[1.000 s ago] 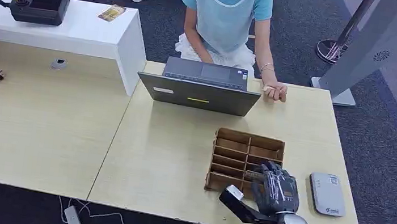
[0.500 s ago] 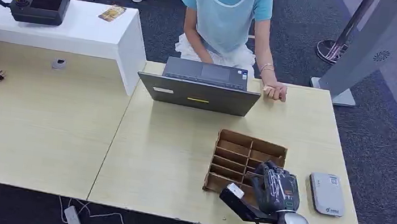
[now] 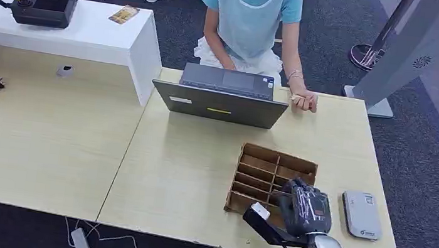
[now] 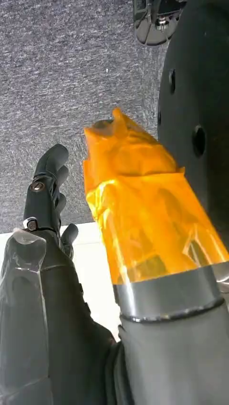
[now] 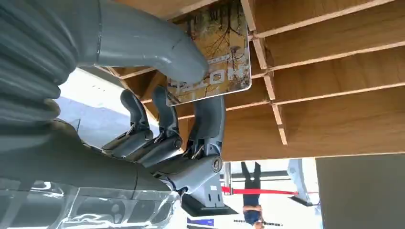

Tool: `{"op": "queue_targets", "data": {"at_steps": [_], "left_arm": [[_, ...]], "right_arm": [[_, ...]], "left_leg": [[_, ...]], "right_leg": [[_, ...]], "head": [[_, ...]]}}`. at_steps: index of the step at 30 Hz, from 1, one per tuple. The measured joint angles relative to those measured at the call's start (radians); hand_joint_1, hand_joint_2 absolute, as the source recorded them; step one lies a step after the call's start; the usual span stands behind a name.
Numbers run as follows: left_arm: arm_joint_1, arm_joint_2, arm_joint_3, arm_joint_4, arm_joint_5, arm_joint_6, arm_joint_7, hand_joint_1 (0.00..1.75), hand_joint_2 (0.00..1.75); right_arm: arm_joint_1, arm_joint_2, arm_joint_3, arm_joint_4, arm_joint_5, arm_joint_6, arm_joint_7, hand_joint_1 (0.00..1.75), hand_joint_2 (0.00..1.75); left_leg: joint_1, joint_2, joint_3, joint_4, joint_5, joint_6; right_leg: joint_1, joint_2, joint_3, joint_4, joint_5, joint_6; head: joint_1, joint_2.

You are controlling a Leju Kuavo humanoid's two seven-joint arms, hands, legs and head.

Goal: Pass the card to the sensor for recognition and then transmit it.

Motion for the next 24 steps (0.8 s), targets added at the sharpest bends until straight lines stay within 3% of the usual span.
{"op": "queue_targets", "data": {"at_steps": [24], "left_arm": [[0.000,0.000,0.000,0.000,-0.004,0.003,-0.001,0.00,0.00]], "right_arm": [[0.025,0.000,-0.022,-0.051,-0.142,-0.017,-0.096,1.47,1.75]], "left_leg": [[0.000,0.000,0.000,0.000,0.000,0.000]], "right_leg": [[0.000,0.000,0.000,0.000,0.000,0.000]], "head": [[0.000,0.000]]}}
